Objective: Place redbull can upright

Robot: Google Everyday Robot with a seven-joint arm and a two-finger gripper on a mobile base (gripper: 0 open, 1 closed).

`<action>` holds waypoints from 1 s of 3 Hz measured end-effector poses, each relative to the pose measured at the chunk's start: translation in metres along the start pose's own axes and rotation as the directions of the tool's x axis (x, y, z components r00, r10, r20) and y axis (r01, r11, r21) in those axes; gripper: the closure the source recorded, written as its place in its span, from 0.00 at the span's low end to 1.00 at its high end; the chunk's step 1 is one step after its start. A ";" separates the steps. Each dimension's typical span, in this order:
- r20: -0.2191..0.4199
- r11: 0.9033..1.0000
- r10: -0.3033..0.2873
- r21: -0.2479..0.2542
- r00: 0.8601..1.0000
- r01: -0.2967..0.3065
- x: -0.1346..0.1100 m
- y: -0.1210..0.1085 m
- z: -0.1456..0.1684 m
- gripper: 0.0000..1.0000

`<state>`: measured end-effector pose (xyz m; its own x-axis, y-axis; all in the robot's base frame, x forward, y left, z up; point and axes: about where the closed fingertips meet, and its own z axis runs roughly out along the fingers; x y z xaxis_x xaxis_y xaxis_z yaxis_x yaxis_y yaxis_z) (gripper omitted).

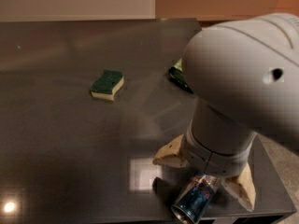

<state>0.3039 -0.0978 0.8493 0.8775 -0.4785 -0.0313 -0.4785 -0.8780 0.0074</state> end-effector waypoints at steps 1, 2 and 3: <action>-0.063 0.999 -0.022 0.043 0.998 0.025 -0.003 -0.003 -0.046 0.00; -0.099 0.996 -0.030 0.077 0.995 0.037 -0.002 -0.009 -0.077 0.00; -0.100 0.996 -0.030 0.078 0.995 0.038 -0.002 -0.009 -0.077 0.00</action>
Offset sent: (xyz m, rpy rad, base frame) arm 0.0090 -0.0023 0.1151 0.0178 -0.1350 0.0360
